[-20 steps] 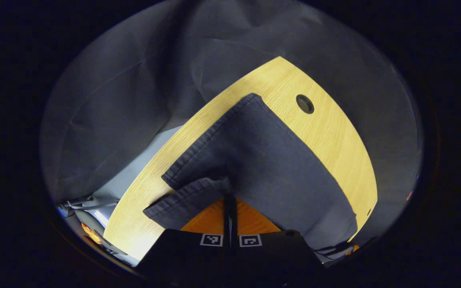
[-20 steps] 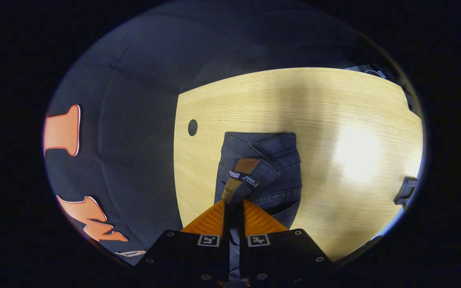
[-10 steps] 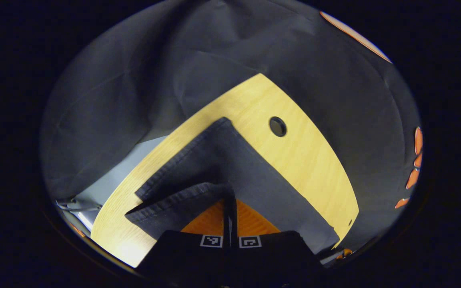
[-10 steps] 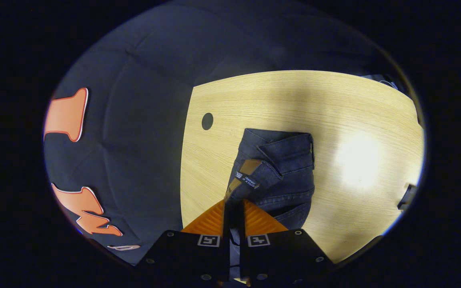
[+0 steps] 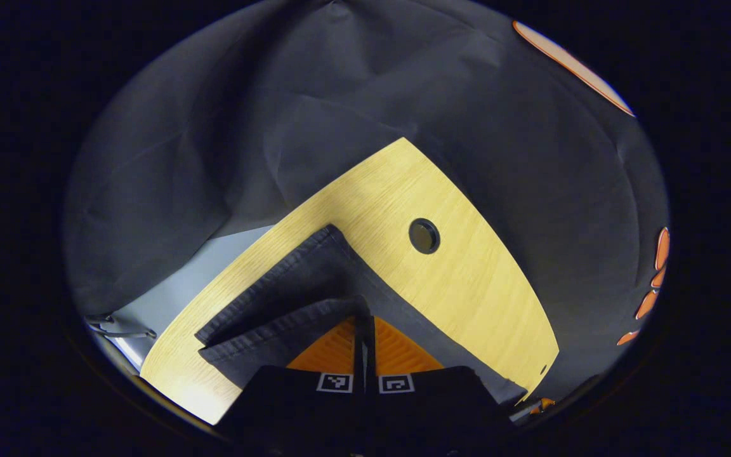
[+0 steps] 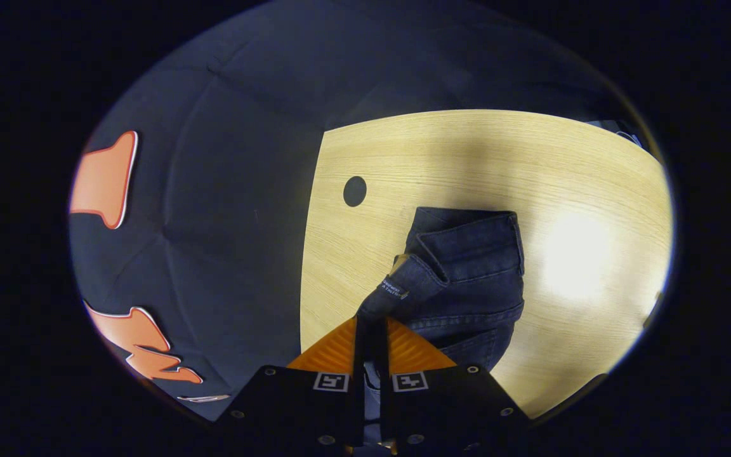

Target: Grasp the waist and the cuffs of the jeans and fold them to make the two legs overlap; first hold the waist and fold one-third of the jeans toward the cuffs, then hold the cuffs and fold the remaining one-third in the same direction to finish folding.

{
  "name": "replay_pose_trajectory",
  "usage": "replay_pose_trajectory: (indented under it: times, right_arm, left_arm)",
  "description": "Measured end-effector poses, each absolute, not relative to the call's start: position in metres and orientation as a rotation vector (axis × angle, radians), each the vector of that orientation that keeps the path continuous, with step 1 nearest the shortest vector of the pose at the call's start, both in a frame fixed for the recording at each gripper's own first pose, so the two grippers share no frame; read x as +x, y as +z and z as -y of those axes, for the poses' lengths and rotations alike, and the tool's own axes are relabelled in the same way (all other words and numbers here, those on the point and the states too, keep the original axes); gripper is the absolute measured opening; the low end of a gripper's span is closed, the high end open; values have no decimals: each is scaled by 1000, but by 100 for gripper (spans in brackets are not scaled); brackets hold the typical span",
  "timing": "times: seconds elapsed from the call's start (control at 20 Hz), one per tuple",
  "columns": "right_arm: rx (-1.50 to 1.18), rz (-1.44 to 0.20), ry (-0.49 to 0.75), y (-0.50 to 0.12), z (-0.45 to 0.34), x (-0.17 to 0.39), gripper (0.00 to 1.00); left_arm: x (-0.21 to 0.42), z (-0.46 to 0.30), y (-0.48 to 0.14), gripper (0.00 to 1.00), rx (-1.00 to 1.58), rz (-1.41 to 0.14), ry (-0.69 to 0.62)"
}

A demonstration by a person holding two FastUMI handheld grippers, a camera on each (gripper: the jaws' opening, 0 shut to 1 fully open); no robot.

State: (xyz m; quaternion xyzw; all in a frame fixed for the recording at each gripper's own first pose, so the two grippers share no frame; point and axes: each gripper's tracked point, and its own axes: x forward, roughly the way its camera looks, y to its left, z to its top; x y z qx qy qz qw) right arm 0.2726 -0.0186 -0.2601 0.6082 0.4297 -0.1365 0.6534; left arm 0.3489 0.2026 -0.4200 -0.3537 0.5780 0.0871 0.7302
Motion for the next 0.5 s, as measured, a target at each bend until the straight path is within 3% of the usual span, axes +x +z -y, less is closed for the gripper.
replay_pose_trajectory:
  times: [0.35, 0.5]
  right_arm:
    - [1441, -996, -420, -297, 21, 306, 11]
    - [1446, -1027, -395, -298, 14, 302, 11]
  left_arm:
    - [381, -240, -431, 0, -805, -1175, 338]
    - [375, -236, -446, 1, -775, -1225, 355]
